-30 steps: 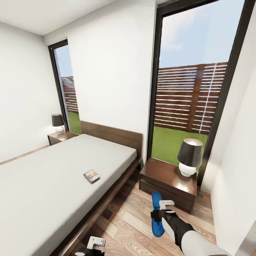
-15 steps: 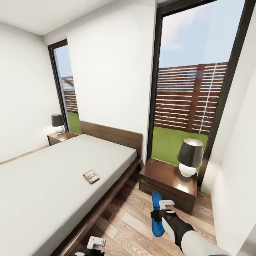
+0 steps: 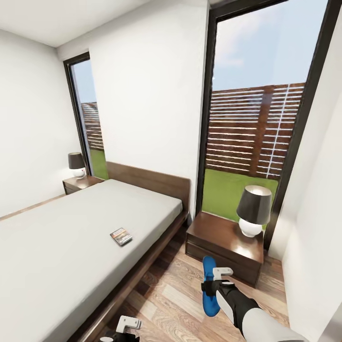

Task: In the bedroom, move the book from the bed onto either nightstand, and place the two sandals side by side next to the bed.

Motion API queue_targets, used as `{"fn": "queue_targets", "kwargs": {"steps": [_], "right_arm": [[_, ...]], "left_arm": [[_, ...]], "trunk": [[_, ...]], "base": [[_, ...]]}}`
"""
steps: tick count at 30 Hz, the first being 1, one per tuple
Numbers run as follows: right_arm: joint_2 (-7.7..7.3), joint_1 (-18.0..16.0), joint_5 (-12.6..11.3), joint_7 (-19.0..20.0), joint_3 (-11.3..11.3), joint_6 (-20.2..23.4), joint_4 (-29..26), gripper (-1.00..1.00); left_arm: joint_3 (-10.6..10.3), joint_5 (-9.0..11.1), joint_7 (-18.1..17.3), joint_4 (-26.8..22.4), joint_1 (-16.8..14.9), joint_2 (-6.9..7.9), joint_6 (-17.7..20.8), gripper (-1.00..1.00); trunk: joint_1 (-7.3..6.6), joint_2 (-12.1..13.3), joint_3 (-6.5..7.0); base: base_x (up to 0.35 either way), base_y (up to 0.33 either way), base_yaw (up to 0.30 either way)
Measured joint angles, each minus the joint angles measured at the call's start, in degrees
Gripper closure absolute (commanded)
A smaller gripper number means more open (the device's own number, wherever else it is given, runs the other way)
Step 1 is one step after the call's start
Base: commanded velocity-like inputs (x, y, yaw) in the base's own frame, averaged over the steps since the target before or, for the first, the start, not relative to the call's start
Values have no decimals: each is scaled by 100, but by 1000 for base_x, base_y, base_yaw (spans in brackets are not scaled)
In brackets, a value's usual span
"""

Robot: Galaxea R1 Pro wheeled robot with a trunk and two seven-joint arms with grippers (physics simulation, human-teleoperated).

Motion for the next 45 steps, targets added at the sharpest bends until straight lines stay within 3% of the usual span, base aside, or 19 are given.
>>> {"fn": "queue_targets", "kwargs": {"steps": [45], "right_arm": [[1,0,-8,2,37,-1,0,100]], "left_arm": [[0,4,-3,0,0,0,0,-100]], "trunk": [[0,0,-40]], "base": [[1,-15,15]]}}
